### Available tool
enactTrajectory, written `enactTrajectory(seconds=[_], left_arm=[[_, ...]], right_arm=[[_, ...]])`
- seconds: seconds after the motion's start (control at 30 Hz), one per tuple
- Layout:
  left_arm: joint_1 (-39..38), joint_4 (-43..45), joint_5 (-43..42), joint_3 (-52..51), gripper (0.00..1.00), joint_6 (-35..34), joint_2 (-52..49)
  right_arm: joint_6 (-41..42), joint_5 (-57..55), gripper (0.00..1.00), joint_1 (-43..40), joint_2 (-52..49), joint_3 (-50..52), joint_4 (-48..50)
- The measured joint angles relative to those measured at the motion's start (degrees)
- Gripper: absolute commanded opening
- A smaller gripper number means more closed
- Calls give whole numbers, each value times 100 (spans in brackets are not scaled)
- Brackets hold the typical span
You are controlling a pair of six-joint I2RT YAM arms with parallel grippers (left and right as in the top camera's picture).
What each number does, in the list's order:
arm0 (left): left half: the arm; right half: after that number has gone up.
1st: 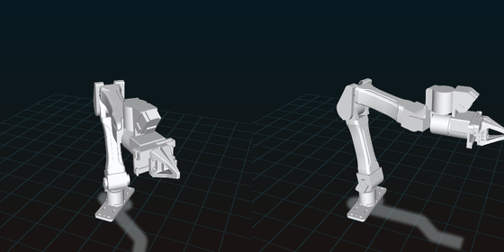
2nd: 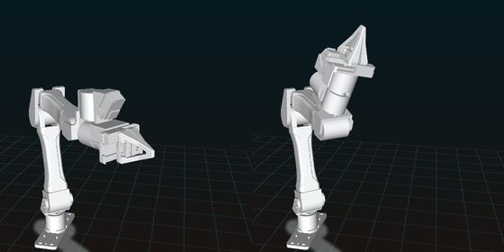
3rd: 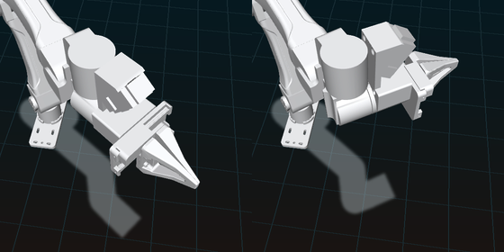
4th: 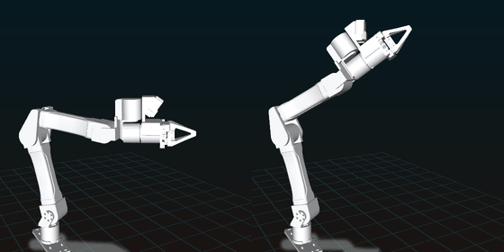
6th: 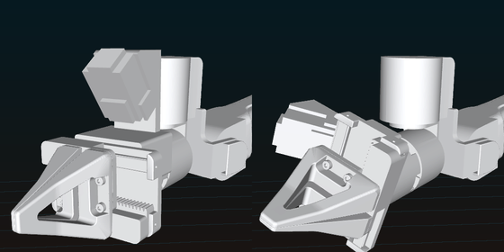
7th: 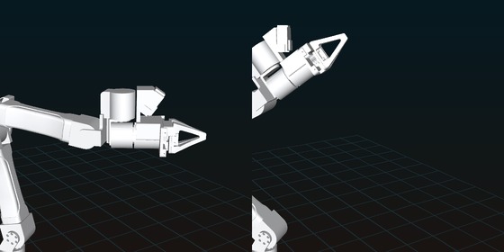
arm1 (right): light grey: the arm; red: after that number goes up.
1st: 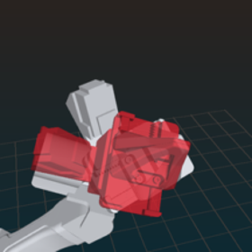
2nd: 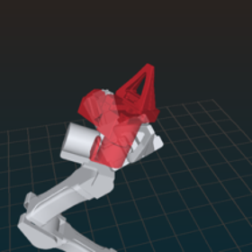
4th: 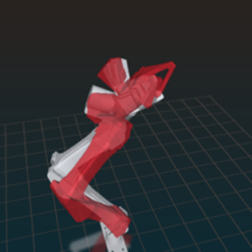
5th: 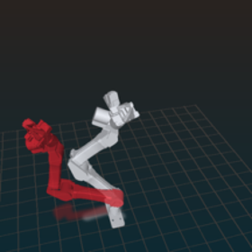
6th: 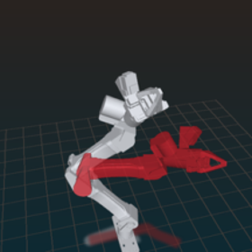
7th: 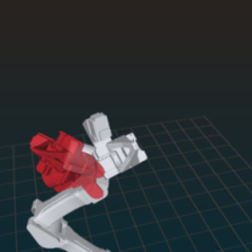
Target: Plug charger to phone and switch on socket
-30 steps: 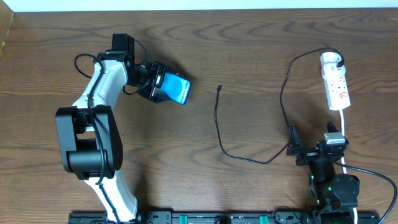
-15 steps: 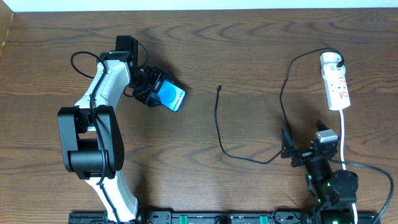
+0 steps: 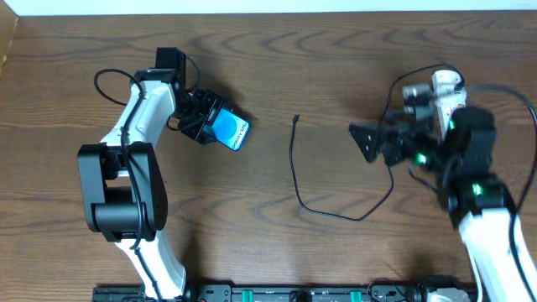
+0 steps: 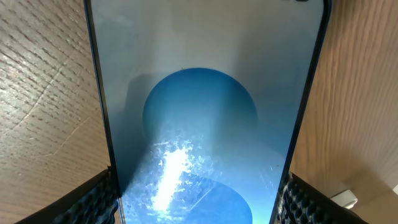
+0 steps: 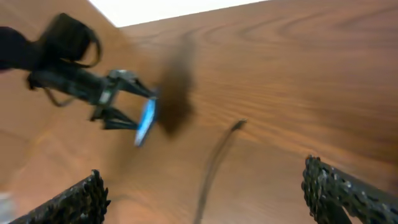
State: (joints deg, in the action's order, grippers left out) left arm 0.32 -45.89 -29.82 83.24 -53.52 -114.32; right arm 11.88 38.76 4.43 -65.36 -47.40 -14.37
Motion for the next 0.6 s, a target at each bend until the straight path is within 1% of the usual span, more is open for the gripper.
enactTrajectory(seconds=[0.07, 0.13, 0.2, 0.23, 0.3, 0.33, 0.4, 0.47, 0.5, 0.6], left_arm=[[-4, -7, 0, 0, 63, -2, 0], [-17, -2, 2, 0, 63, -22, 0], [-35, -4, 4, 0, 63, -46, 0], [-63, 2, 4, 0, 63, -66, 0], [-125, -4, 2, 0, 63, -116, 0], [-164, 2, 0, 0, 63, -186, 0], [-238, -2, 0, 0, 63, -273, 0], [-310, 2, -2, 0, 63, -358, 0], [-358, 2, -4, 0, 63, -389, 0], [-459, 0, -17, 0, 63, -472, 0]], right_arm=[[236, 236, 99, 149, -498, -214, 190], [898, 278, 99, 570, -1207, -334, 518], [1499, 61, 99, 933, -1598, -334, 789], [1956, -186, 99, 1250, -1906, -337, 1008], [2391, -627, 99, 1552, -2170, -337, 1250], [2632, -876, 97, 1705, -2319, -337, 1360], [3147, -1178, 88, 1862, -2527, -334, 1714], [3279, -1217, 84, 1910, -2688, -337, 2184], [3281, -1193, 84, 1934, -2789, -350, 2439], [3226, -1161, 80, 2039, -2970, -354, 2717]])
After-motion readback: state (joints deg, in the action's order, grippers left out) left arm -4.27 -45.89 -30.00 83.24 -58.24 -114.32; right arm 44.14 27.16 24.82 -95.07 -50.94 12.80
